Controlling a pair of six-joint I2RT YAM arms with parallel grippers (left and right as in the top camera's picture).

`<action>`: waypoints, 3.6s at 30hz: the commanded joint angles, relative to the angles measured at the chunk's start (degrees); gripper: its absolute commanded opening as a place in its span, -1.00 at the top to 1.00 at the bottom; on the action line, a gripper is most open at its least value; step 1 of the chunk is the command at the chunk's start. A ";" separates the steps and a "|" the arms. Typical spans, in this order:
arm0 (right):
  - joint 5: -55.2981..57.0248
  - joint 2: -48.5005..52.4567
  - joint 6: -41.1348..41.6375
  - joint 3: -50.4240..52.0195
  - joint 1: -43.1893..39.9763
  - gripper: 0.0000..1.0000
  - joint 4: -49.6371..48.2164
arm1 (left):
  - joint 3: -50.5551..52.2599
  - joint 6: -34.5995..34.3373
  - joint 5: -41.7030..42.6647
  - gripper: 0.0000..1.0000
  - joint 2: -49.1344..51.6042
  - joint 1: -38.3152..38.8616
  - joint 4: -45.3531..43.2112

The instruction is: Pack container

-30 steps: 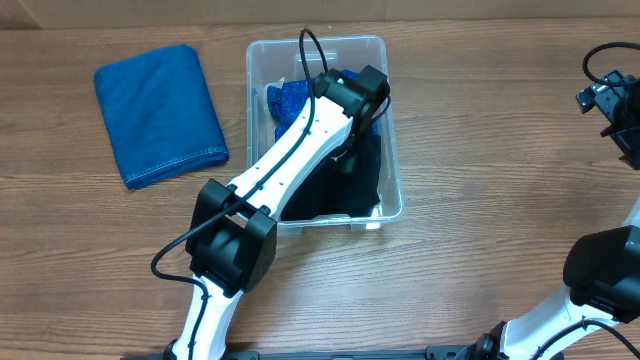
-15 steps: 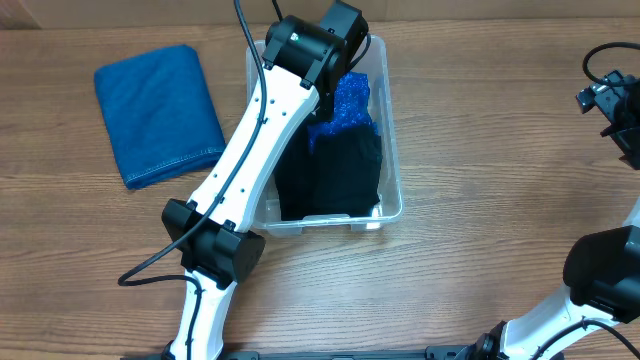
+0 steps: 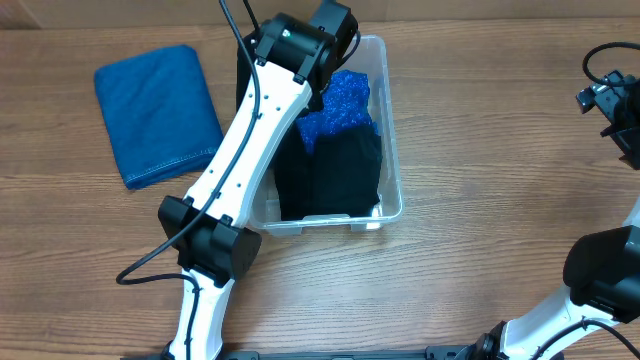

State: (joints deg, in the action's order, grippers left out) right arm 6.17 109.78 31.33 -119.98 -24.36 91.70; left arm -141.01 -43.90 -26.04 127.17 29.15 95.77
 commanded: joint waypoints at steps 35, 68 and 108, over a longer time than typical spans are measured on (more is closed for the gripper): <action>0.17 -0.37 0.24 -0.07 -0.09 -1.00 -0.11 | 13.88 11.87 7.15 -1.00 -2.80 0.85 -22.77; 0.17 -0.37 0.24 -0.09 -0.09 -1.00 -0.11 | 27.69 7.06 21.20 0.74 -2.78 0.59 -31.78; 0.17 -0.37 0.24 -0.09 -0.09 -1.00 -0.11 | 5.77 14.73 13.16 0.50 7.15 2.73 -23.87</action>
State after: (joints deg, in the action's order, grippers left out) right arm 6.17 109.78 31.31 -119.98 -24.36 91.68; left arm -128.57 -32.14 -8.08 134.39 33.69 72.14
